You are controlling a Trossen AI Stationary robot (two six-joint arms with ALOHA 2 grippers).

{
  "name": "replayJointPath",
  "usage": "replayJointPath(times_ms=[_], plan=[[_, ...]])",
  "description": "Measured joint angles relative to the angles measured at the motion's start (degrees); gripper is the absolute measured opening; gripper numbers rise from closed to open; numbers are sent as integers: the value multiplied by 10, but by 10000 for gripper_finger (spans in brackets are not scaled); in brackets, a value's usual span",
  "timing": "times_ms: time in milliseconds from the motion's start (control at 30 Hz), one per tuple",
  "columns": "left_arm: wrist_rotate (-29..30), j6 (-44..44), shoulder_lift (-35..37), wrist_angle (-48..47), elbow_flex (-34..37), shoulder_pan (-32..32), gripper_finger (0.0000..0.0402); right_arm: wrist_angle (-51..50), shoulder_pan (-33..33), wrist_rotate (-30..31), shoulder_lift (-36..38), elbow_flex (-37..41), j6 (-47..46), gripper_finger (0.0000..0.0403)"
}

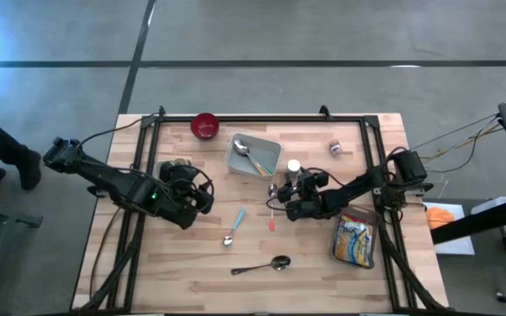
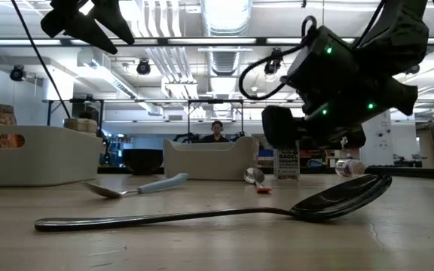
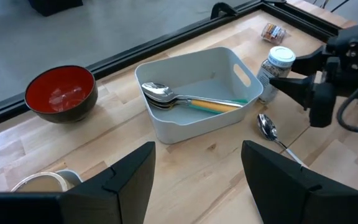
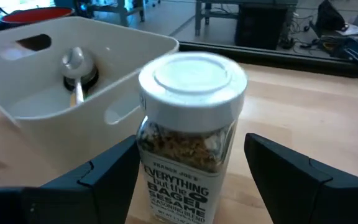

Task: Pick & Place Food Item
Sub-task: Put the white seasoning bottle into the left gray bin

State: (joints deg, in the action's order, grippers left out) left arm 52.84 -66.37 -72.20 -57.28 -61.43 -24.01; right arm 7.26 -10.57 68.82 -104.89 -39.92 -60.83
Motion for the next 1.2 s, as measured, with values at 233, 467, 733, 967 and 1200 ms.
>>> replayJointPath(times_ms=[233, 467, 733, 967, 1200], plan=[[0, 0, 0, 0, 0, 0, 242, 17, 16, 3, -21, 0, -20, 283], [0, 0, 0, 0, 0, 0, 242, 24, 31, 4, -22, 0, -23, 268], [0, 0, 0, 1, 0, 0, 242, 25, 37, 6, -22, 0, -20, 199], [0, 0, 0, 1, 0, 0, 242, 26, 34, -7, -21, 0, 22, 197], [0, 0, 0, 1, 0, 0, 242, 26, 9, -30, -9, 0, 102, 196]])
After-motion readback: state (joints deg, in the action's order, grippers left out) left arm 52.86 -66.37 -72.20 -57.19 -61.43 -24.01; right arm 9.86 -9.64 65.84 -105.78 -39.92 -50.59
